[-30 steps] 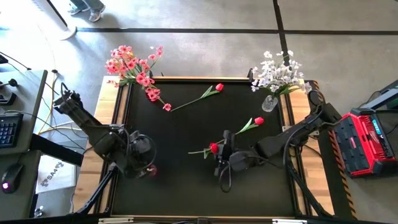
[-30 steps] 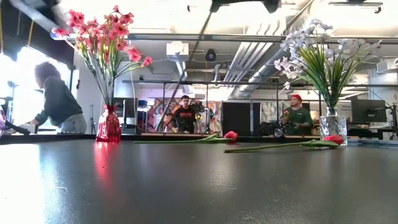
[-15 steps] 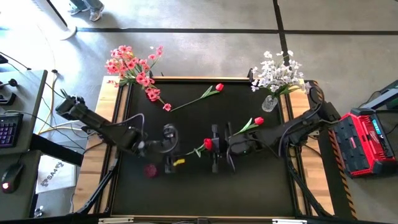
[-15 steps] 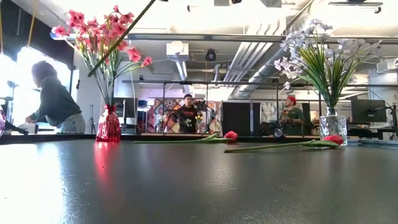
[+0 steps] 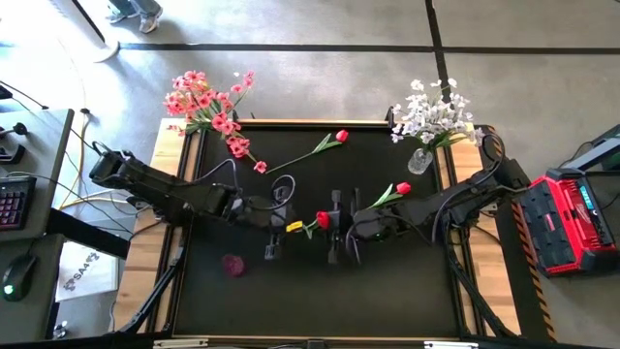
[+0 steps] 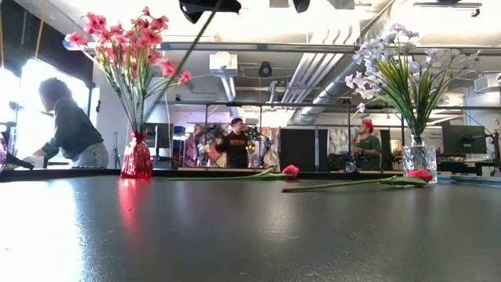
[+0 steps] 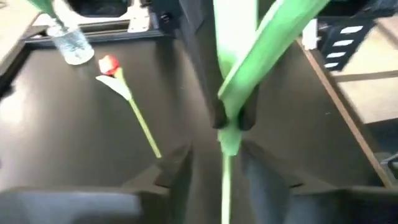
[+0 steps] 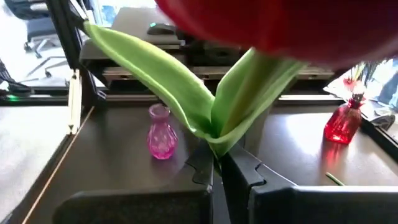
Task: Sort flowers into vase by color
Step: Put the center red flower into the violet vase
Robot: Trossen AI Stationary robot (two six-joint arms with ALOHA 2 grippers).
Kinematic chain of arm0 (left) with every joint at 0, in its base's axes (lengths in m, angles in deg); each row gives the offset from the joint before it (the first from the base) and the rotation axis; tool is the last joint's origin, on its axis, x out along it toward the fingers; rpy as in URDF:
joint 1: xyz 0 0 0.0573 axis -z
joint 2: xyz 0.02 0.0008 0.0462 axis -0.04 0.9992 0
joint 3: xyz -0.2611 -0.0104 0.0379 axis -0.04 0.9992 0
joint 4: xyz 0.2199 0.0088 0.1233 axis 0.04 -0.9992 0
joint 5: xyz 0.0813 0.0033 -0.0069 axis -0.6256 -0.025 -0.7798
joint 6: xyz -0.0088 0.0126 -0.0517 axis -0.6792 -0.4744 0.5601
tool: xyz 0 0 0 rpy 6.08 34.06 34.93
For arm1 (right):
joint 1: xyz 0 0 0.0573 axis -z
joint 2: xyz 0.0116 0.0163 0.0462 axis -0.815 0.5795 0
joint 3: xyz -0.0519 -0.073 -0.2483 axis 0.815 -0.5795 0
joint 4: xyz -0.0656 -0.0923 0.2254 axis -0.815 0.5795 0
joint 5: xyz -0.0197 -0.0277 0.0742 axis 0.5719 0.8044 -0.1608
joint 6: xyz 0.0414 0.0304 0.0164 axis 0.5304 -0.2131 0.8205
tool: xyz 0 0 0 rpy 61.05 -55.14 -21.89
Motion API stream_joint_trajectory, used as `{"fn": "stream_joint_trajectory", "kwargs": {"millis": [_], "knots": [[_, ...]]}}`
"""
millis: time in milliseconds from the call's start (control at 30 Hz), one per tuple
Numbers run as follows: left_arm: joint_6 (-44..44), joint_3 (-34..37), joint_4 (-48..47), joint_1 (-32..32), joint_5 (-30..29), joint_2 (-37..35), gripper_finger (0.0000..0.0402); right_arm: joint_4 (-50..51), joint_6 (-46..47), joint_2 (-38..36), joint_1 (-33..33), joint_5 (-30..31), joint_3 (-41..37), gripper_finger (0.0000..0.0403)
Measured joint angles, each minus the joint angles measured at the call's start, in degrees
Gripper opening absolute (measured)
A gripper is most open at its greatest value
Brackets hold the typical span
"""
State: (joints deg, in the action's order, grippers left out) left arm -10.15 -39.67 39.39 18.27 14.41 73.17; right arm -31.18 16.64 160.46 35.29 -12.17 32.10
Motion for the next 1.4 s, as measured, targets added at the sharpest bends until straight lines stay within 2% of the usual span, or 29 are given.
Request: {"fn": "stream_joint_trajectory", "kwargs": {"millis": [133, 167, 267, 400, 567, 667, 833, 967, 1100, 1200, 1267, 1400], "knots": [[-0.68, 0.0, -3.12, 0.68, -3.64, -0.6, 0.0024, 2.87, 0.44, 0.0, -0.04, 1.18, 0.0, 0.0], [-0.78, 0.0, -3.9, 1.02, -5.06, -0.72, 0.0013, 3.66, 0.42, 0.0, -0.04, 1.87, 0.0, 0.0002], [-0.78, 0.0, -3.97, 2.58, -11.38, -0.78, 0.0007, 4.38, 0.05, 0.02, -0.16, 3.33, -0.02, 0.0022], [2.14, 0.0, -6.58, 4.48, -19.43, -0.99, 0.0003, 4.1, -0.12, 0.0, -0.7, 6.04, -0.02, 0.0078], [4.36, 0.02, -8.02, 5.11, -18.99, -1.2, 0.0002, 2.87, -0.1, 0.0, -1.53, 8.4, -0.04, 0.0138], [5.46, 0.02, -8.0, 4.95, -16.49, -1.2, 0.0007, 2.67, 0.05, 0.0, -1.32, 8.69, -0.04, 0.0141], [8.42, 0.02, -11.01, 4.67, -15.96, -1.2, 0.0032, 5.39, 2.54, 0.0, -1.66, 10.78, -0.07, 0.0117], [8.38, 0.05, -11.17, 4.62, -15.73, -0.54, 0.0068, 4.75, 2.68, 0.0, -1.87, 10.96, -0.07, 0.0083], [8.39, 0.02, -12.05, 4.25, -12.86, -0.43, 0.0112, 4.41, 2.44, -0.02, -1.87, 10.99, -0.07, 0.0039], [8.54, 0.55, -14.38, 4.27, -12.38, -0.31, 0.0143, 9.12, 6.09, -0.02, -1.87, 11.0, -0.07, 0.0015], [9.35, 2.85, -11.88, 3.58, -12.23, -0.02, 0.016, 13.67, 10.52, -0.02, -1.81, 11.55, -0.07, 0.001], [7.41, 7.94, -5.81, 0.03, -7.46, 3.98, 0.018, 23.93, 21.03, -0.02, -2.49, 14.06, -0.07, 0.0008]]}}
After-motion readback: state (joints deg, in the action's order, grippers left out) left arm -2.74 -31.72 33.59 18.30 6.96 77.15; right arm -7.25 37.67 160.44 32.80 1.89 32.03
